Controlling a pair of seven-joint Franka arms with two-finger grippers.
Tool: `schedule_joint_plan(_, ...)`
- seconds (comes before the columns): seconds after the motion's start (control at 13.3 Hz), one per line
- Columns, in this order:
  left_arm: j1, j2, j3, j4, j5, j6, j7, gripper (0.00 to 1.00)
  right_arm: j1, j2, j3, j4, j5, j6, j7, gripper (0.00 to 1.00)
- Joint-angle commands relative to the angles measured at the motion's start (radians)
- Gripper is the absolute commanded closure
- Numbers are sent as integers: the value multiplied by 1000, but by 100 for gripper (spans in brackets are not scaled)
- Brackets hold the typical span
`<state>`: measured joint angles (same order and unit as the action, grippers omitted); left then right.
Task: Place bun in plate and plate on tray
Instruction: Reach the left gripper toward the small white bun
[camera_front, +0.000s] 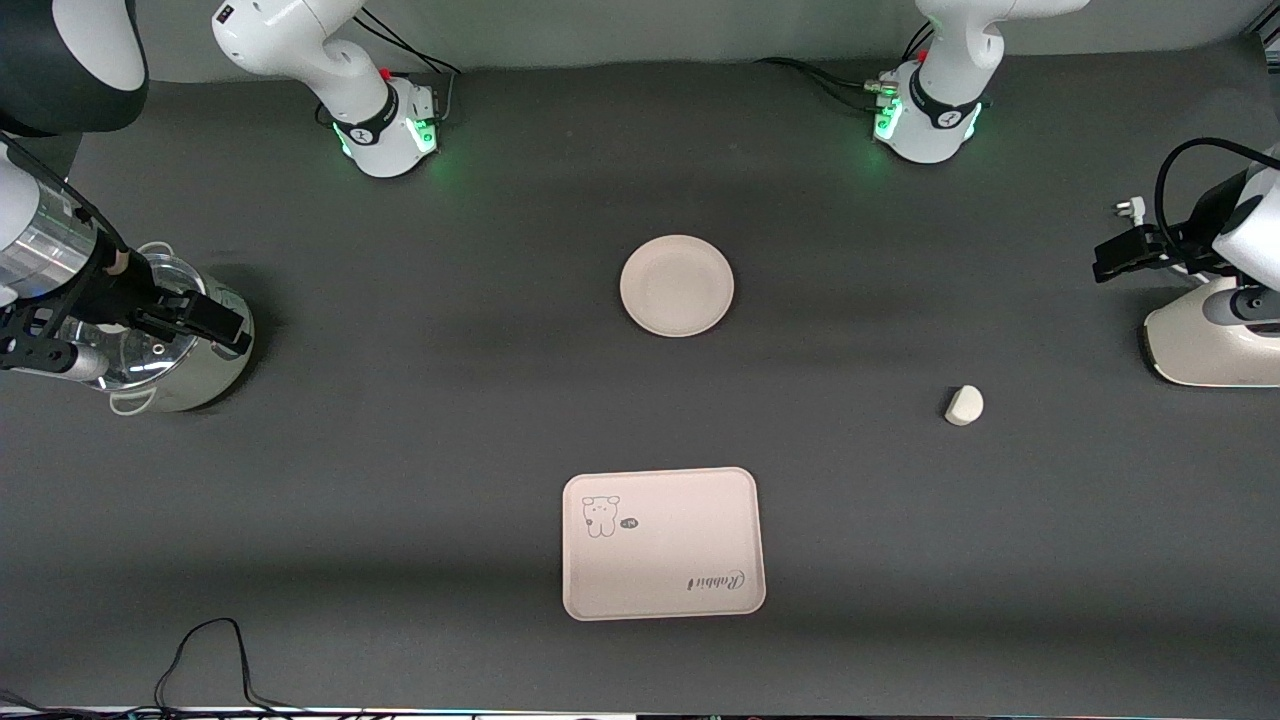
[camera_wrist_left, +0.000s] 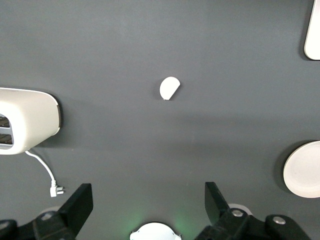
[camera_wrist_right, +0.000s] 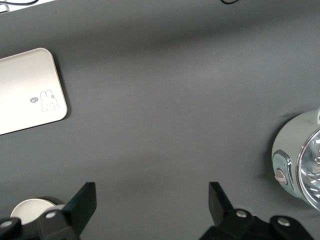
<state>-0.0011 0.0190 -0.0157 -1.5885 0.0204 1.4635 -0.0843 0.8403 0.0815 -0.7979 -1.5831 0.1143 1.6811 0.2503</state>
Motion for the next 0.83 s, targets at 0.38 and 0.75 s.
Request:
schedule_joint_plan(0.38, 4, 15, 3, 4, -16, -15, 14, 0, 28, 1, 14, 35, -10, -26, 21, 0)
schedule_joint_plan(0.75, 7, 42, 3, -77, -17, 53, 34, 0, -637, -46, 686, 15, -11, -58, 29, 0)
